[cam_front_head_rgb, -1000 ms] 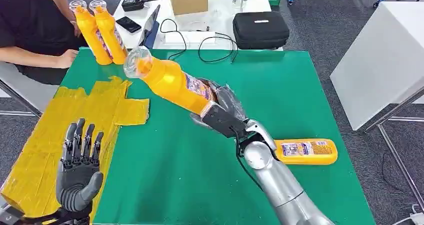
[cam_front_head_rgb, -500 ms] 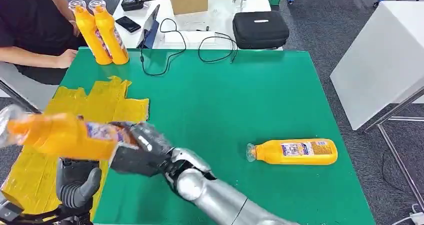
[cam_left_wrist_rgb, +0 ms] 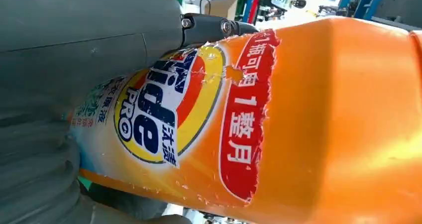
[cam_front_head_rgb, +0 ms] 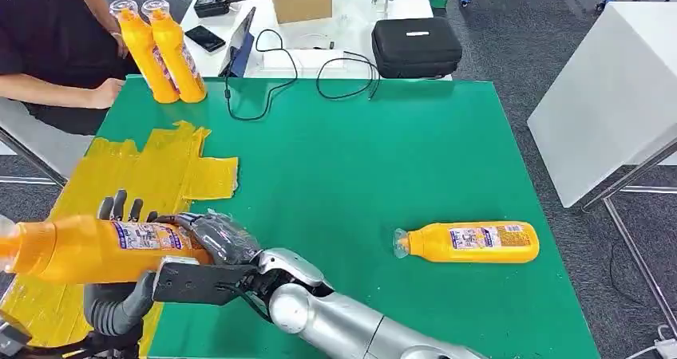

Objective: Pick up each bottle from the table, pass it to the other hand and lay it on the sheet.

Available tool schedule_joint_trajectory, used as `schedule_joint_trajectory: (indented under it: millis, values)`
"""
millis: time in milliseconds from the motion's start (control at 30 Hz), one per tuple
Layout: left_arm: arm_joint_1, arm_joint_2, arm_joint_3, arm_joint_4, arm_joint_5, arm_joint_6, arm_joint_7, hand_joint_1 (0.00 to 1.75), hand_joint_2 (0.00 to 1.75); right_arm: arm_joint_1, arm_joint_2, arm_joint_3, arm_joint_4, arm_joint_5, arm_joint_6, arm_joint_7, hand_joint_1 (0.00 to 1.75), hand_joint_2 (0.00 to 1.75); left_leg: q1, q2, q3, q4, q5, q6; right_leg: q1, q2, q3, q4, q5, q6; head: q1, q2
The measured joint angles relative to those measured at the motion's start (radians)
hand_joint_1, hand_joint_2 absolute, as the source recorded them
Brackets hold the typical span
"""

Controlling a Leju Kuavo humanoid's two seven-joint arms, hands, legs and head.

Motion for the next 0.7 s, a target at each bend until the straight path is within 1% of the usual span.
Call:
schedule_joint_trajectory:
  millis: [133, 467, 500, 700]
  values:
    - [0.001, 0.000, 0.001, 0.000, 0.000, 0.000, 0.000, 0.00, 1.75, -0.004, 0.000, 0.006, 0.006, -0.001, 0.004, -0.003, 1.75, 1.75, 0.000, 0.000, 0.000, 0.000, 0.000, 0.000, 0.000, 0.000, 0.000, 0.000, 0.000, 0.000, 0.000, 0.000]
    - [0.019, 0.000, 0.019, 0.000, 0.002, 0.001, -0.011, 0.00, 1.75, -0.007, 0.000, 0.075, 0.006, -0.027, 0.007, 0.006, 1.75, 1.75, 0.000, 0.000, 0.000, 0.000, 0.000, 0.000, 0.000, 0.000, 0.000, 0.000, 0.000, 0.000, 0.000, 0.000]
    - [0.022, 0.000, 0.021, 0.000, 0.002, 0.001, -0.011, 1.75, 1.75, -0.007, 0.000, 0.080, 0.006, -0.028, 0.008, 0.006, 1.75, 1.75, 0.000, 0.000, 0.000, 0.000, 0.000, 0.000, 0.000, 0.000, 0.000, 0.000, 0.000, 0.000, 0.000, 0.000]
    - [0.039, 0.000, 0.023, 0.000, -0.020, 0.009, -0.031, 1.75, 1.75, -0.004, 0.000, 0.117, 0.014, -0.042, 0.007, 0.018, 1.75, 1.75, 0.000, 0.000, 0.000, 0.000, 0.000, 0.000, 0.000, 0.000, -0.001, 0.000, 0.000, 0.000, 0.000, 0.000]
